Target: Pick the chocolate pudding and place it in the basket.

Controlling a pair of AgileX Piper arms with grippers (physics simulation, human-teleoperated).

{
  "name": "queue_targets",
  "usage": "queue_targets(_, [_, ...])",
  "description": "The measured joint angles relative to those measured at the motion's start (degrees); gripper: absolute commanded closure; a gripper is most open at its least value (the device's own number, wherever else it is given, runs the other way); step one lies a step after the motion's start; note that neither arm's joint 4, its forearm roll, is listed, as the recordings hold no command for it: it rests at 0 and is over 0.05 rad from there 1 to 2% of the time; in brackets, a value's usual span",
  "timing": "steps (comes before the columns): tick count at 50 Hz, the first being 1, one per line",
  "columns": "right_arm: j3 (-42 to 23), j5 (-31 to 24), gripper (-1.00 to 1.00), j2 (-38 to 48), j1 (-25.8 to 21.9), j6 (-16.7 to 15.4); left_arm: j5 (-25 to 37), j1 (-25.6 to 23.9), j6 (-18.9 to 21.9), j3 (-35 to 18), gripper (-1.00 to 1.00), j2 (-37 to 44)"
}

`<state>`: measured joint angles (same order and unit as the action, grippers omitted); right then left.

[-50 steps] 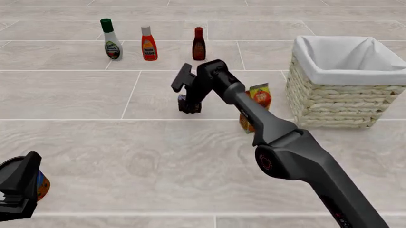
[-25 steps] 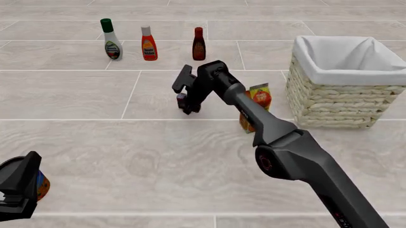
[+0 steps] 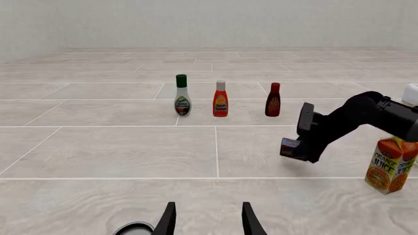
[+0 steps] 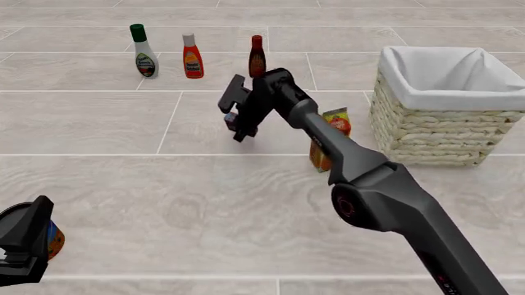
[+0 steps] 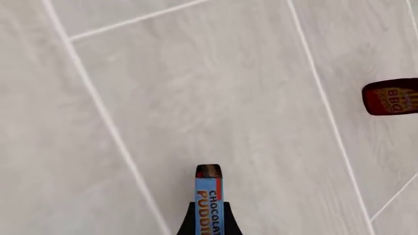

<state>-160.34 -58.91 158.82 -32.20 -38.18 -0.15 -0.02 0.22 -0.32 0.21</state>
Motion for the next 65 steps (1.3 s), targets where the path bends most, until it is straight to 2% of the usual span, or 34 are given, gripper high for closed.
queue_targets(13, [17.86,7.39,1.0,-12.56,-0.49,-0.47,0.0,0.0,0.0,0.0,-1.0,0.0])
queue_targets(29, [34.99,12.98,1.0,-26.95,-1.39,0.27,0.0,0.0,-0.01,0.0,-1.0,0.0])
queue_targets(45, [45.23,14.97,1.0,-39.18,-2.94,4.5,0.0,0.0,0.0,0.0,-1.0,0.0])
queue_targets(65, [54.95,15.94,1.0,-51.2,-3.88,7.73,0.0,0.0,0.0,0.0,-1.0,0.0])
